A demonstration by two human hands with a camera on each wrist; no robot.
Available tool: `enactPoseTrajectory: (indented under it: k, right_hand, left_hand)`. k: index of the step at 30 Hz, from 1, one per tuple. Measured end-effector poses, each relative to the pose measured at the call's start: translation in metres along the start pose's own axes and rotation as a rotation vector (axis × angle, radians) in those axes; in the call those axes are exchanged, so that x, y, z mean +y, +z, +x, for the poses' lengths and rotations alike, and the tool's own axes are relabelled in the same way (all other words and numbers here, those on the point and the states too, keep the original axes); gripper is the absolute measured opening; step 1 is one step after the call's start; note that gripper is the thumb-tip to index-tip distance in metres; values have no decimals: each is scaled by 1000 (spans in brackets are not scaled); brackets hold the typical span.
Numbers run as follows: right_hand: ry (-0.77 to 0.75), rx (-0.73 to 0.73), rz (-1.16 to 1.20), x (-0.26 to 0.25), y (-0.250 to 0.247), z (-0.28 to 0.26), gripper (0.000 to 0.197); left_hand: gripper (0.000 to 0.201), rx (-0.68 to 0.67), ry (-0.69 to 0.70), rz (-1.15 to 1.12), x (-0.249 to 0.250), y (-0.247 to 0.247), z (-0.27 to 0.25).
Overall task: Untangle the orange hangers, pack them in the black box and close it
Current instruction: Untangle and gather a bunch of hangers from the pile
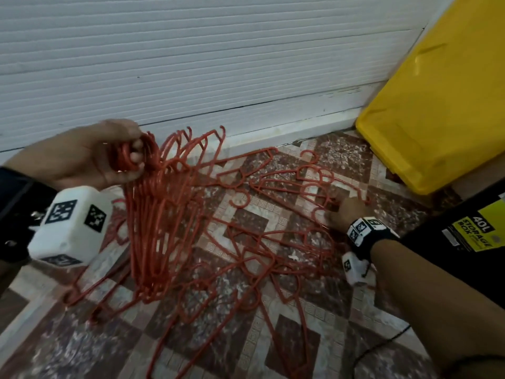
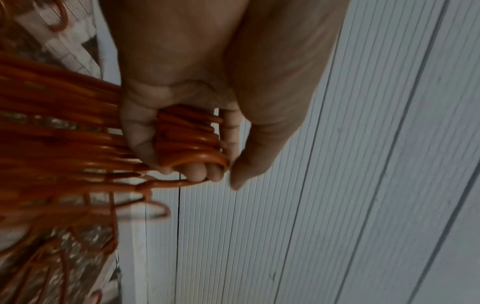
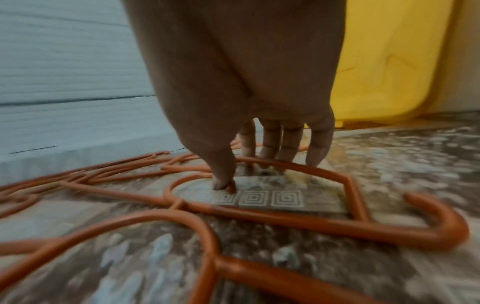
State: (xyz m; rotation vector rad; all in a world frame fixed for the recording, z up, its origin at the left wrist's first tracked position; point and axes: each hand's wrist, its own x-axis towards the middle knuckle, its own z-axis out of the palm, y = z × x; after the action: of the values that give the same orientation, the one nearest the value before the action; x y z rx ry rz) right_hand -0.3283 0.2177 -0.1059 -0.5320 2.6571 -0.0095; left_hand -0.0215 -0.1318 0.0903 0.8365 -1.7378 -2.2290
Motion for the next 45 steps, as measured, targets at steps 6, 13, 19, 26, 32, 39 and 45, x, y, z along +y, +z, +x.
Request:
enactPoseTrajectory:
  k: [6,13,19,26,32,39,45]
  right_hand:
    - [-11,225,503,-2,-13,-7,10]
    - [-239,552,690,-4,-66,-27,4]
    - [-622,409,686,-29,-116,-68,13]
    - [-862,252,489,-71,-129,-90,19]
    - [-949,222,382,-101,-124,-92,12]
    - [-683,577,483,-107,-98,-94,38]
    - [-199,402,832,-85,-39,-106,39]
  left_hand:
    - [14,44,-34,68,-2,-22,2]
    - [24,125,-4,37,-11,-7,2]
    - [21,6,-42,-9,-10,21,13]
    - [33,-174,-22,87,-11,74,11]
    - [39,-303,22,191,-14,101,5]
    - [32,-246,111,210,-9,92,6]
    - [28,-159,144,154,-6,77,4]
